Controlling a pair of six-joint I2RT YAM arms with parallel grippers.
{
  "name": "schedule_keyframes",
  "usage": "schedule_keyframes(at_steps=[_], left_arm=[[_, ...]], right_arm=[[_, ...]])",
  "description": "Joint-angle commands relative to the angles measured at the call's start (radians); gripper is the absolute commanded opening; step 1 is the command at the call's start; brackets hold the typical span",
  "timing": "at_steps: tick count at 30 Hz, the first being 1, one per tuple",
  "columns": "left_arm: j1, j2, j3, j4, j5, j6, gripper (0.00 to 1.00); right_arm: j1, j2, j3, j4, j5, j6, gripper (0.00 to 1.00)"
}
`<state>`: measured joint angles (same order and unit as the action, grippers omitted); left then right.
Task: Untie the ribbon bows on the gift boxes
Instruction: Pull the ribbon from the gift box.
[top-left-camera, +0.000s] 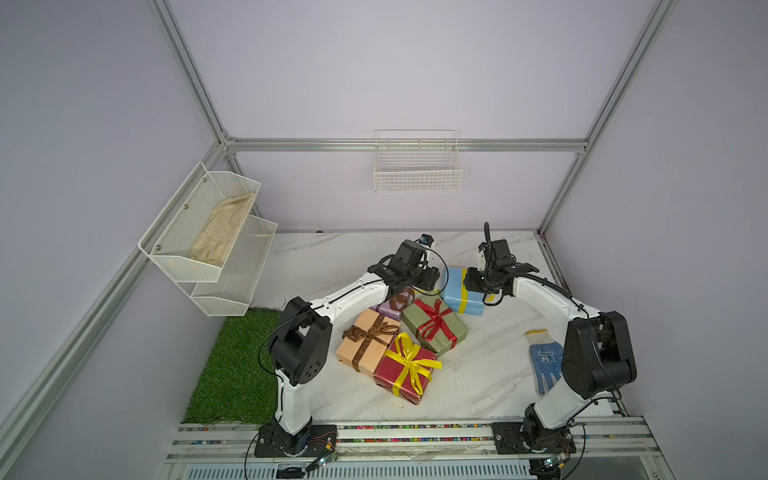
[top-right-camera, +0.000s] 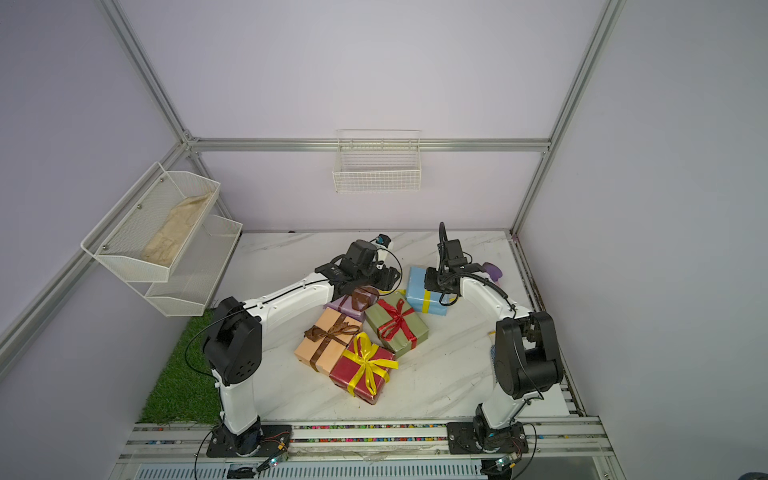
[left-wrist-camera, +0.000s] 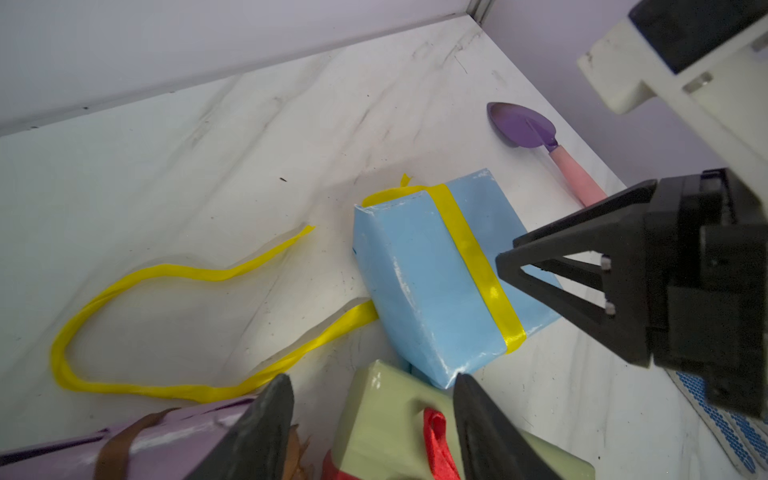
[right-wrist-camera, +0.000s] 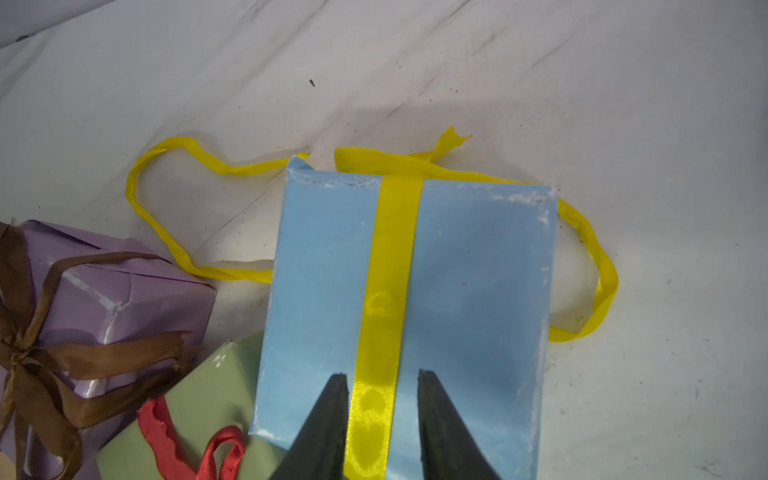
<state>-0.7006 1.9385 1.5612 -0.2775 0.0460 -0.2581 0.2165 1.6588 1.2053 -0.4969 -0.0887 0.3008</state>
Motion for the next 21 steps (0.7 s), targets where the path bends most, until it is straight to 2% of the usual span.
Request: schedule_keyframes(at_steps=[1, 3, 6, 16, 21], left_arm=[[-0.007, 0.037, 0.079, 0.015, -0.006, 0.003, 0.65], [-0.011, 0.062, 0.100, 0.015, -0.010, -0.003, 0.66], [-0.011, 0.096, 0.129, 0.014, -0.024, 0.000, 0.66], [-0.011, 0.208, 0.198, 0.051, 0.006, 0.028, 0.66], [-0.011, 0.251, 0.210, 0.092, 0.003, 0.032, 0.71]], right_arm=[[0.021, -0.020, -0.018, 0.025, 0.029, -0.020, 0.37], [0.034, -0.024, -0.023, 0.026, 0.050, -0.024, 0.44], [0.044, -0.003, 0.000, 0.023, 0.085, -0.022, 0.45], [0.057, 0.048, 0.014, 0.021, 0.124, -0.031, 0.39], [0.062, 0.079, 0.014, 0.026, 0.141, -0.038, 0.36]])
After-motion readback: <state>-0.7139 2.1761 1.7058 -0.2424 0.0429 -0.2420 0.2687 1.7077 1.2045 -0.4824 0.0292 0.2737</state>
